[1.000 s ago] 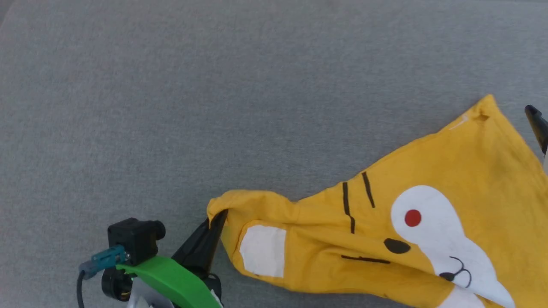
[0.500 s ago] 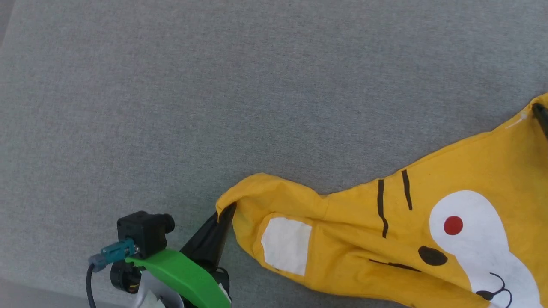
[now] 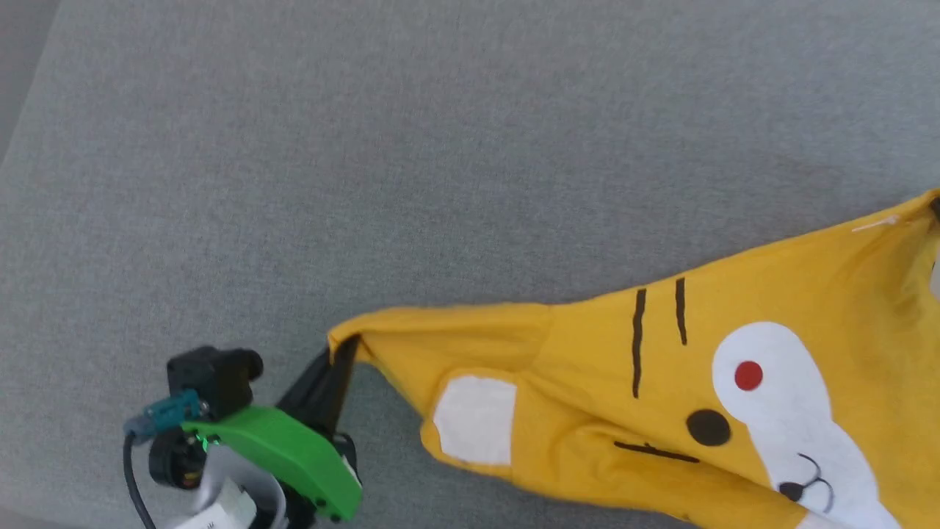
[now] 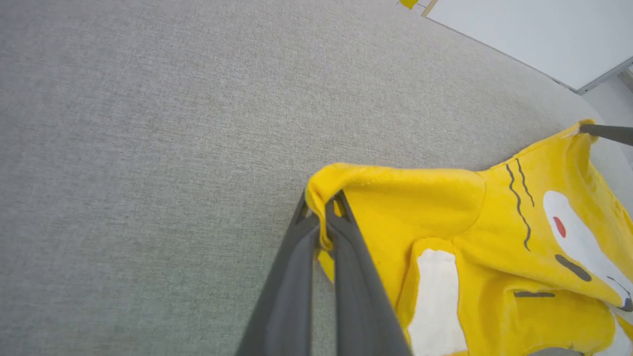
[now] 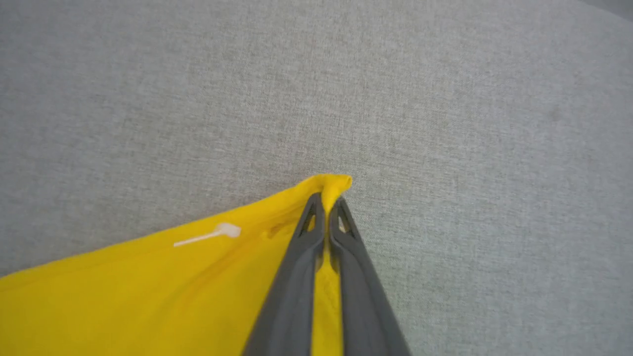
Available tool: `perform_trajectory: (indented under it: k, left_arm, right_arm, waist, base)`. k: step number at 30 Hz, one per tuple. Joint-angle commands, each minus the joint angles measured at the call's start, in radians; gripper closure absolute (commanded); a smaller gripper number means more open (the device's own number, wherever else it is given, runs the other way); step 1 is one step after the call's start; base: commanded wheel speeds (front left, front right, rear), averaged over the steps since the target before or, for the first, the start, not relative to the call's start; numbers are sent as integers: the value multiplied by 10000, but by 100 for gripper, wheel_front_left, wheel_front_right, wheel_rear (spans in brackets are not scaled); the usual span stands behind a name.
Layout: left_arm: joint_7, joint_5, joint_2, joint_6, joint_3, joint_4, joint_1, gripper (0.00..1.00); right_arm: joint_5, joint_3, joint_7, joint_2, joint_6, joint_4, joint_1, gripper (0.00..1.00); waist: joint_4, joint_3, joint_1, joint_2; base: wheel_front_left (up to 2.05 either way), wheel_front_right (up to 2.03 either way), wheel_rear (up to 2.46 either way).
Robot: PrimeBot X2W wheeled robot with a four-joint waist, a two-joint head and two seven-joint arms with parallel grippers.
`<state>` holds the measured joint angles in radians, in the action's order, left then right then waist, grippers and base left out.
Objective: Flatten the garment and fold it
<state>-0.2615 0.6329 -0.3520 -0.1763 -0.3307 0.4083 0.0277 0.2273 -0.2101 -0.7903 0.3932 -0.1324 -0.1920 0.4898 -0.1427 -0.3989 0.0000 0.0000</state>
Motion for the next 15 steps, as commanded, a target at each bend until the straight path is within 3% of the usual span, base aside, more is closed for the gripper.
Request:
perform_trajectory:
  k: [1,5,9,15]
  left_arm:
    - [71,-191,-78,-117,143,-107,-396,100]
    - [-29,-135,-40,-212,426,-456,-1175,100]
    - [-318,-479,-364,-270,660,-1021,-2332,100]
    - [-824,-761,-861,64,809,-1840,-4391,100]
  right_arm:
    - [-100,-100,242,-105,17,108,-88,100]
    - [-111,-276,827,-332,17,302,-86,100]
    - [-194,-205,1293,-489,17,499,140,100]
    - [-235,137,1973,-554,17,762,1022,100]
  waist:
    - [468,832,0,0]
    - [762,1625,0,0]
    - [1051,2379,0,0]
    - [1397,3148,0,0]
  base:
    - [0,0,0]
    - [0,0,0]
    - [0,0,0]
    - [0,0,0]
